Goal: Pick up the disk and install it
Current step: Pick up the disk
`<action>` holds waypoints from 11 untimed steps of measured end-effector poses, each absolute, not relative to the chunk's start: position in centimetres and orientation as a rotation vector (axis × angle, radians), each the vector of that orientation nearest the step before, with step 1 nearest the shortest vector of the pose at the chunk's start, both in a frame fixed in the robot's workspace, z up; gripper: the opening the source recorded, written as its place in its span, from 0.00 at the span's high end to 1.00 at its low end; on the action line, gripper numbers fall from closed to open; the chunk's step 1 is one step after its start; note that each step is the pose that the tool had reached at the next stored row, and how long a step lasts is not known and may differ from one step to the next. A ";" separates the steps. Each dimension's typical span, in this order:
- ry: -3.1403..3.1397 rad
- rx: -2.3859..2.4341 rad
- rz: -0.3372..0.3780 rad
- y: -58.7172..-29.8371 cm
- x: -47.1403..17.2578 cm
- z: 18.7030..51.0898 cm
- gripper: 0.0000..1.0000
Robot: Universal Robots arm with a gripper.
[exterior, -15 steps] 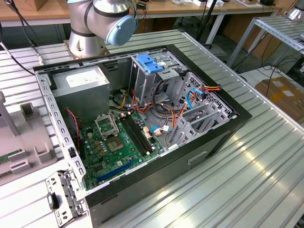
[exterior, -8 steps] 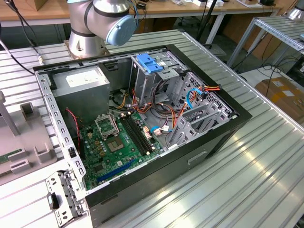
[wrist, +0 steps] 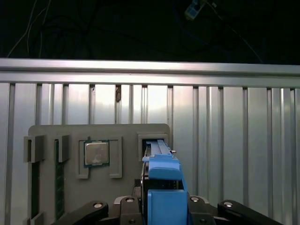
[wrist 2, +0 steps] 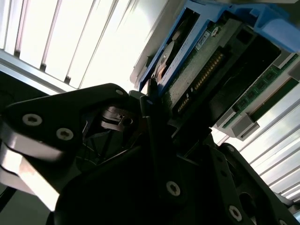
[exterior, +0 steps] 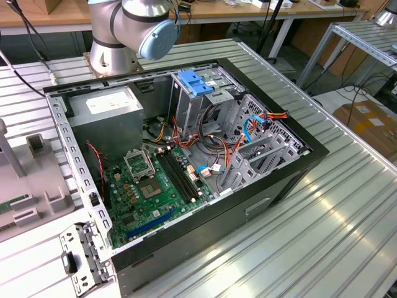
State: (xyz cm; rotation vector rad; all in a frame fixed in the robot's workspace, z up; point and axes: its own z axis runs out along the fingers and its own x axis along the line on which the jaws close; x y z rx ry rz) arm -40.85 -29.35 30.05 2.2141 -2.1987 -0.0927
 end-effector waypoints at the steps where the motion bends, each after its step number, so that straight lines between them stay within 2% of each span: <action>1: -2.199 2.214 -0.093 -29.4 -40.9 30.1 0.64; 11: -2.199 2.214 -0.093 -29.4 -40.9 30.6 0.64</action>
